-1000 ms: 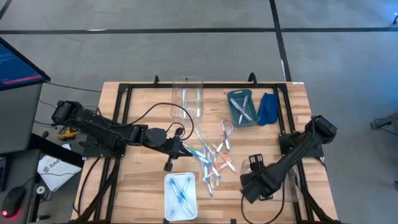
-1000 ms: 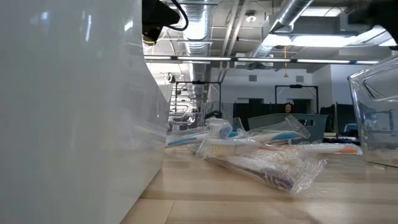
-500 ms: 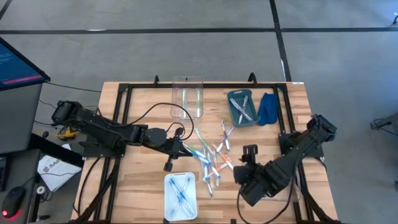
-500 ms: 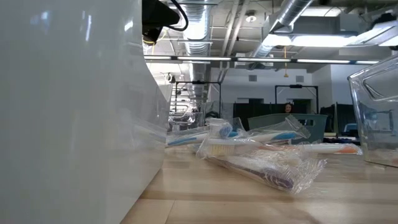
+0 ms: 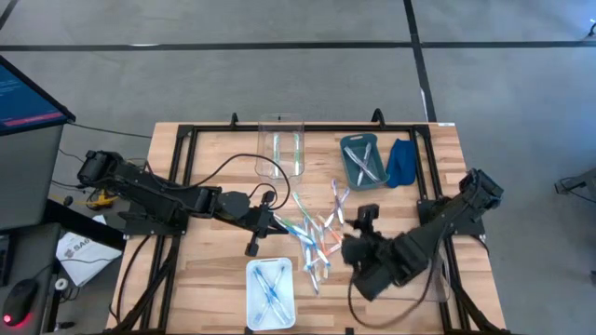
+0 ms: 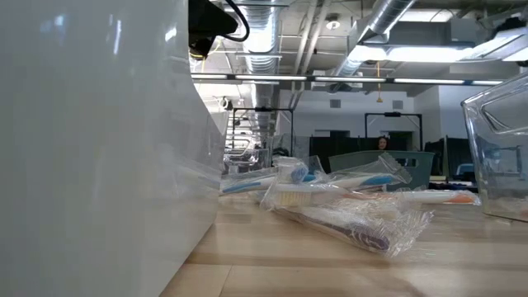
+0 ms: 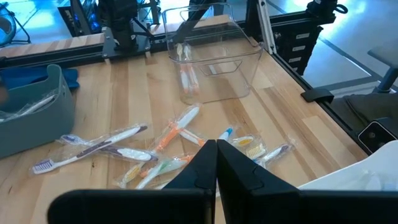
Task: Pick & Place Toothbrushes
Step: Put the green toothbrush into the top transparent bin
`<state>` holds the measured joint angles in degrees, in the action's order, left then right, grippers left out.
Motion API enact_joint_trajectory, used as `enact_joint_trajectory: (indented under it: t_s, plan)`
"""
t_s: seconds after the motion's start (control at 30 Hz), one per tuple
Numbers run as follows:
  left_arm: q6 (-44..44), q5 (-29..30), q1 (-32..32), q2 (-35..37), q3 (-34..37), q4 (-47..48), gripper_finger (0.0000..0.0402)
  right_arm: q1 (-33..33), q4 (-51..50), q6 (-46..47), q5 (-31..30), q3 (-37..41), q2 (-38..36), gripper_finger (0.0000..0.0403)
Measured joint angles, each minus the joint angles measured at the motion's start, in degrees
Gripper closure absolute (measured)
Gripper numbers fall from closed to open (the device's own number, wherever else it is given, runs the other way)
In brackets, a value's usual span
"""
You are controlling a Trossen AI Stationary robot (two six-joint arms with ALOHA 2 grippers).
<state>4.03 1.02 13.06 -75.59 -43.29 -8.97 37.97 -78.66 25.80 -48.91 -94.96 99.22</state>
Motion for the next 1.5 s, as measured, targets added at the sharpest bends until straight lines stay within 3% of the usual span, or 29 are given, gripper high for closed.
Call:
enact_joint_trajectory:
  t_s: [0.1,0.3,0.67,0.93,1.13,1.3,1.4,1.5]
  plan:
    - [0.00,0.00,0.00,0.00,0.00,0.00,0.0400,-1.94,-0.24,6.42,-1.53,-0.04,-1.04,0.0225]
    - [0.00,-0.02,0.04,0.00,0.00,0.00,0.0400,-4.58,2.92,6.05,-9.29,-0.02,-3.63,0.0227]
    - [0.18,-0.02,0.02,0.00,0.00,0.17,0.0400,-5.21,9.68,1.20,-9.53,0.60,-6.01,0.0222]
    - [1.51,0.00,0.03,0.00,0.00,0.13,0.0400,-5.60,21.92,-0.06,-9.17,15.34,-8.35,0.0225]
    - [2.11,0.00,-0.37,0.00,0.00,-0.10,0.0400,-9.16,39.08,-10.72,0.11,24.58,-14.88,0.0220]
    - [3.21,0.00,-0.85,0.00,0.02,-0.13,0.0400,-12.14,60.42,-22.43,14.89,33.77,-22.85,0.0222]
    - [3.26,0.00,-1.48,0.00,0.02,-0.11,0.0400,-15.36,69.87,-22.87,20.85,39.12,-26.49,0.0224]
    - [3.26,0.00,-2.10,0.00,0.02,-0.10,0.0400,-18.28,76.76,-21.42,21.69,43.22,-27.33,0.0225]
